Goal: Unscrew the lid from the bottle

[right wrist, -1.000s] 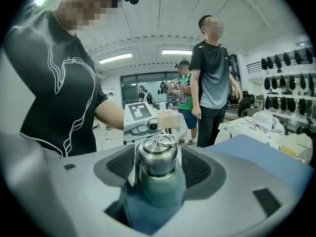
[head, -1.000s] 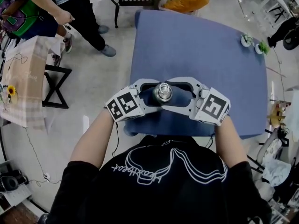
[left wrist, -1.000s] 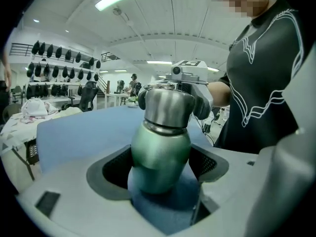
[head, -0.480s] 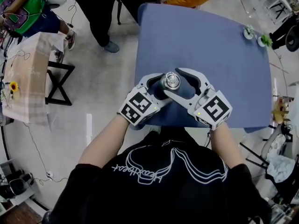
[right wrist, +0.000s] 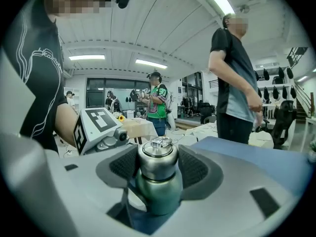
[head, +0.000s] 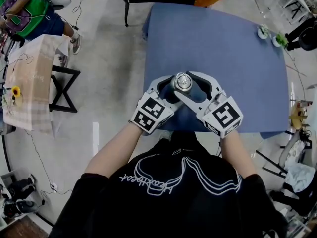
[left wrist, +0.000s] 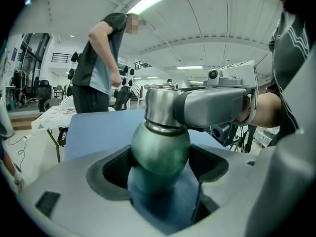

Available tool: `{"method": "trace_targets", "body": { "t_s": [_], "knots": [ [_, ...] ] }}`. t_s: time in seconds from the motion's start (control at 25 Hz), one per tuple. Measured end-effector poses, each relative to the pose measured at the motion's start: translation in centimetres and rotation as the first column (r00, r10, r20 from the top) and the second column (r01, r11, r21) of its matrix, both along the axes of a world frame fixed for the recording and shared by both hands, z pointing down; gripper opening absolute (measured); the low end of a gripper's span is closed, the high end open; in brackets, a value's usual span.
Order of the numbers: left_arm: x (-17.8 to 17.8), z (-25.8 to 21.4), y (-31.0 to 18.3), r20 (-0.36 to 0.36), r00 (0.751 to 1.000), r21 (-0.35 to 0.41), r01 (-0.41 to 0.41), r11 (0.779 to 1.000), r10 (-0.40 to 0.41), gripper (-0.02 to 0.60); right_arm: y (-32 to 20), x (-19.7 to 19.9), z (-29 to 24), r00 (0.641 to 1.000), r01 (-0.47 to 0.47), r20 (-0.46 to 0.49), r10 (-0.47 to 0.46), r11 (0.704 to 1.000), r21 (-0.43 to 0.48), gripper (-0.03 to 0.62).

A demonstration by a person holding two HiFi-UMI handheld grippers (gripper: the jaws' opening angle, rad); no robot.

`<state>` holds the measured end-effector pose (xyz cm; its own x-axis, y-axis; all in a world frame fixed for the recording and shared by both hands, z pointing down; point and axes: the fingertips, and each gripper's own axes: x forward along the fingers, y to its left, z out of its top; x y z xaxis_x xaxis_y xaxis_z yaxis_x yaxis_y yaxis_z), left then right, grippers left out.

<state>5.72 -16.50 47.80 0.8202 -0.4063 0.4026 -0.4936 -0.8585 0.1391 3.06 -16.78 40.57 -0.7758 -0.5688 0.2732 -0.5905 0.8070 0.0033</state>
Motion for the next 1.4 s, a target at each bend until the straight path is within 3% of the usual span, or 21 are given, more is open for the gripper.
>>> {"method": "trace_targets", "body": {
  "t_s": [0.36,0.68,0.96,1.16,1.28,1.4],
  "knots": [
    [-0.1,0.0,0.0,0.006,0.998,-0.002,-0.056,0.998,0.056,0.362,0.0,-0.2,0.1,0.997,0.074,-0.007,-0.074,0.997,-0.009,0.259],
    [-0.3,0.1,0.3,-0.005,0.984,0.006,-0.180,0.984,0.180,0.362,0.3,-0.6,0.4,0.981,0.190,-0.035,-0.191,0.981,-0.031,0.259],
    [-0.3,0.1,0.8,0.002,0.940,0.004,-0.341,0.940,0.341,0.362,0.7,-0.9,0.4,0.940,0.330,-0.069,-0.334,0.942,-0.065,0.259],
    [-0.3,0.1,1.2,0.017,0.890,-0.006,-0.456,0.890,0.456,0.362,1.0,-1.0,0.4,0.901,0.419,-0.081,-0.426,0.904,-0.090,0.259],
    [-0.4,0.1,1.3,0.022,0.864,-0.009,-0.502,0.865,0.502,0.362,1.1,-1.0,0.4,0.886,0.448,-0.087,-0.456,0.889,-0.099,0.259],
    [-0.4,0.1,1.3,0.020,0.854,-0.009,-0.520,0.854,0.520,0.362,1.1,-1.0,0.5,0.877,0.461,-0.102,-0.470,0.882,-0.103,0.259]
  ]
}}
